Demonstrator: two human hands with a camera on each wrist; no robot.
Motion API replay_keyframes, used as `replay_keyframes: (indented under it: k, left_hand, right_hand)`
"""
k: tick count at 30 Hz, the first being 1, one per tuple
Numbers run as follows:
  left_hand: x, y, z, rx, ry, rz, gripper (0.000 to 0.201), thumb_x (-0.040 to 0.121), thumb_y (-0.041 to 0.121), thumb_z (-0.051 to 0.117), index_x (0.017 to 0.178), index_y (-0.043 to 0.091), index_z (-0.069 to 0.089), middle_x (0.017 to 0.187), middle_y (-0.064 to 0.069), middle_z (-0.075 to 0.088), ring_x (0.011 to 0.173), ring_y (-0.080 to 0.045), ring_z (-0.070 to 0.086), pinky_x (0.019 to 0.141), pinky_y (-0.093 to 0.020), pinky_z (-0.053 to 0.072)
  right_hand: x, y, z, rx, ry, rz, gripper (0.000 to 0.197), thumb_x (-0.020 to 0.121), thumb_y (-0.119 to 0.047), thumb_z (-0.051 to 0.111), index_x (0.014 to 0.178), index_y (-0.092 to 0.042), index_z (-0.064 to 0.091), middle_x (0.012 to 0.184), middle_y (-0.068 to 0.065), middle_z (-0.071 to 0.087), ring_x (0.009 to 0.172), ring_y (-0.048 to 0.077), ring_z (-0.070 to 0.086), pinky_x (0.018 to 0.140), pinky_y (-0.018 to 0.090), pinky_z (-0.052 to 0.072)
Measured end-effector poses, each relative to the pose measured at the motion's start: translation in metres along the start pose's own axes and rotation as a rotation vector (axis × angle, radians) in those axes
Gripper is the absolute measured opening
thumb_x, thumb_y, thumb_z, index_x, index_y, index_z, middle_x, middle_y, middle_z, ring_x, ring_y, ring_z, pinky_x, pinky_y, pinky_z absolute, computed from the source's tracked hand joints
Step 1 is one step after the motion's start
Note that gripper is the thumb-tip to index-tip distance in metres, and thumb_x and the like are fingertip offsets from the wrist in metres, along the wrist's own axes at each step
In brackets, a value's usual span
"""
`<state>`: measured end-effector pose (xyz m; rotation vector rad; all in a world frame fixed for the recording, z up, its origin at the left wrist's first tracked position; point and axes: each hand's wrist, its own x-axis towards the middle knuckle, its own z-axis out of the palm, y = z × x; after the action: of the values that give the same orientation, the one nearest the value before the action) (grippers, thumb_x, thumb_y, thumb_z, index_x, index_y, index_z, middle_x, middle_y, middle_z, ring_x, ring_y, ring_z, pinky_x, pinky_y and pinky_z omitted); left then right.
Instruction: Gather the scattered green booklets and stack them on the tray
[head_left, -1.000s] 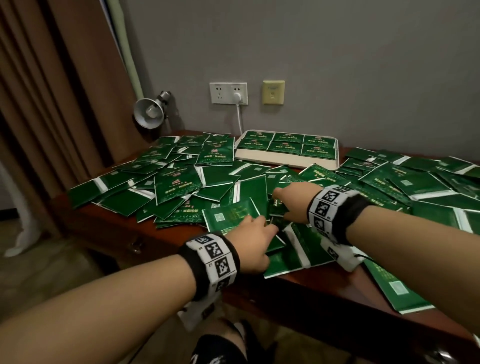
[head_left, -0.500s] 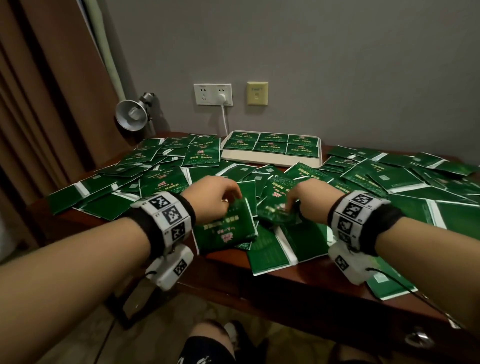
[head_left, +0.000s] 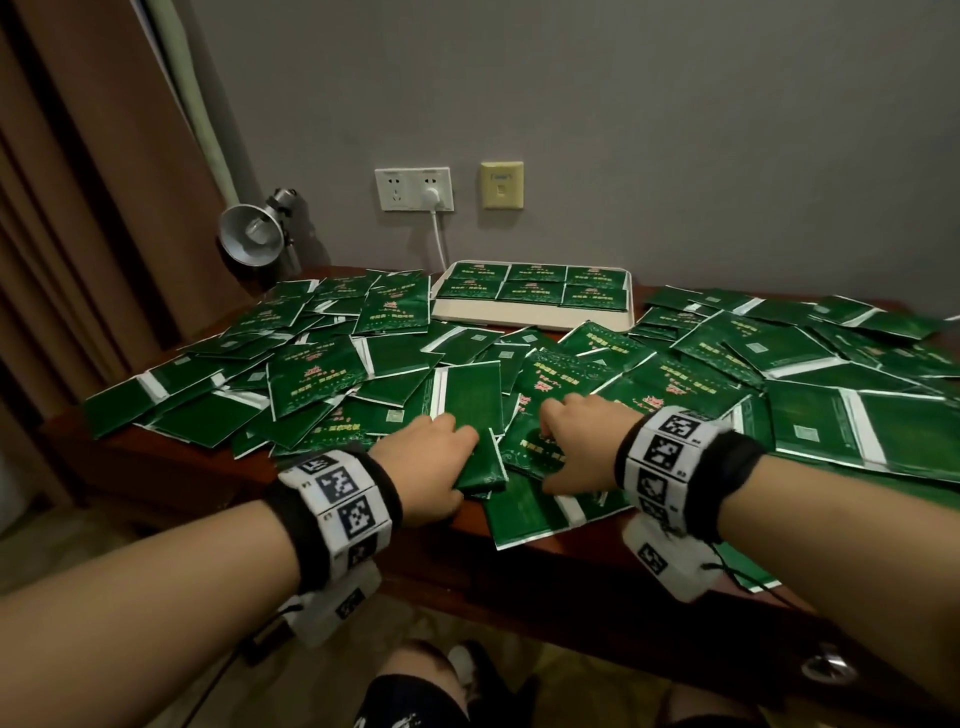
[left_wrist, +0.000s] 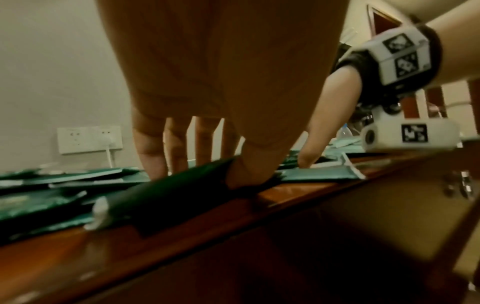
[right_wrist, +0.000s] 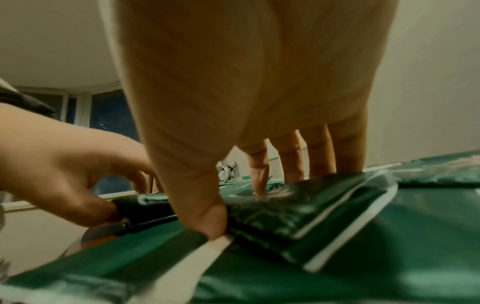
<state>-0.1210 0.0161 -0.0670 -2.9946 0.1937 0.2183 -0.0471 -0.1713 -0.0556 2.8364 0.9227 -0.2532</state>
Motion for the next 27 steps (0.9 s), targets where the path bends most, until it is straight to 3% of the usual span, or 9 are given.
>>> replay_keyframes:
  k: [5, 8, 11, 13, 15, 18, 20, 23, 27]
  left_hand:
    - [-0.003, -0.008, -0.011, -0.117, 0.077, 0.122, 0.051, 0.084, -0.001, 0.056, 0.130, 0.021, 0.053, 0.116, -0.002, 0.051, 0.109, -0.022, 0.052, 0.092, -0.036, 0.046]
    - [-0.004, -0.018, -0.024, -0.289, 0.238, 0.201, 0.035, 0.082, -0.008, 0.056, 0.091, 0.022, 0.072, 0.106, 0.004, 0.059, 0.106, -0.016, 0.048, 0.092, -0.034, 0.042]
    - [-0.001, -0.023, -0.031, -0.463, 0.308, 0.203, 0.057, 0.076, -0.018, 0.053, 0.064, 0.037, 0.064, 0.125, 0.010, 0.056, 0.121, -0.011, 0.036, 0.103, -0.030, 0.032]
    - [0.005, -0.032, -0.028, -0.517, 0.276, 0.135, 0.061, 0.078, -0.018, 0.052, 0.077, 0.041, 0.070, 0.143, 0.011, 0.044, 0.134, -0.012, 0.027, 0.113, -0.034, 0.025]
    - [0.012, -0.045, -0.026, -0.429, 0.286, 0.024, 0.058, 0.081, -0.014, 0.056, 0.105, 0.037, 0.071, 0.151, 0.006, 0.036, 0.139, -0.018, 0.026, 0.117, -0.041, 0.026]
    - [0.015, -0.065, -0.027, -0.363, 0.321, -0.316, 0.056, 0.084, -0.006, 0.053, 0.133, 0.021, 0.054, 0.140, -0.008, 0.046, 0.121, -0.024, 0.050, 0.100, -0.036, 0.046]
    - [0.004, -0.057, -0.034, -0.308, 0.176, -0.494, 0.040, 0.096, 0.024, 0.052, 0.133, 0.010, 0.045, 0.127, -0.012, 0.056, 0.102, -0.024, 0.056, 0.083, -0.036, 0.049]
    - [-0.009, -0.013, -0.017, -0.233, -0.072, -0.512, 0.082, 0.089, 0.072, 0.036, 0.141, 0.009, 0.029, 0.130, -0.013, 0.054, 0.111, -0.028, 0.057, 0.086, -0.037, 0.049]
    - [-0.016, 0.040, 0.019, -0.241, -0.148, -0.440, 0.074, 0.088, 0.067, 0.048, 0.137, 0.016, 0.026, 0.128, -0.015, 0.043, 0.106, -0.030, 0.056, 0.073, -0.033, 0.044]
  right_hand:
    - [-0.004, 0.005, -0.002, 0.003, 0.000, 0.018, 0.055, 0.074, -0.041, 0.072, 0.116, -0.019, 0.044, 0.111, 0.005, 0.050, 0.099, 0.024, 0.051, 0.081, 0.036, 0.052]
    - [-0.005, 0.011, -0.003, -0.008, 0.009, 0.033, 0.055, 0.073, -0.037, 0.072, 0.117, -0.019, 0.043, 0.112, 0.004, 0.050, 0.098, 0.023, 0.053, 0.074, 0.034, 0.051]
    - [-0.005, 0.014, -0.006, -0.008, 0.019, 0.037, 0.059, 0.073, -0.038, 0.072, 0.121, -0.020, 0.043, 0.115, 0.004, 0.049, 0.100, 0.023, 0.054, 0.069, 0.032, 0.047]
    - [-0.005, 0.014, -0.006, -0.007, 0.027, 0.033, 0.059, 0.073, -0.039, 0.072, 0.121, -0.020, 0.042, 0.115, 0.004, 0.049, 0.099, 0.023, 0.054, 0.067, 0.032, 0.046]
    - [-0.005, 0.012, -0.004, -0.011, 0.036, 0.024, 0.058, 0.074, -0.039, 0.071, 0.120, -0.021, 0.042, 0.114, 0.003, 0.049, 0.097, 0.022, 0.053, 0.067, 0.033, 0.047]
    - [-0.004, 0.008, 0.000, -0.007, 0.037, -0.005, 0.057, 0.074, -0.040, 0.072, 0.119, -0.020, 0.042, 0.113, 0.004, 0.049, 0.097, 0.023, 0.052, 0.074, 0.034, 0.050]
    - [-0.003, 0.006, 0.002, -0.014, 0.042, -0.014, 0.058, 0.074, -0.039, 0.073, 0.120, -0.020, 0.042, 0.113, 0.004, 0.048, 0.097, 0.023, 0.052, 0.074, 0.034, 0.050]
    - [-0.001, 0.005, 0.002, -0.025, 0.034, -0.020, 0.057, 0.075, -0.039, 0.073, 0.119, -0.020, 0.042, 0.113, 0.003, 0.048, 0.098, 0.023, 0.052, 0.074, 0.033, 0.048]
    - [0.000, 0.004, 0.003, -0.045, 0.036, -0.027, 0.056, 0.075, -0.041, 0.072, 0.119, -0.020, 0.042, 0.112, 0.004, 0.048, 0.097, 0.023, 0.051, 0.072, 0.034, 0.046]
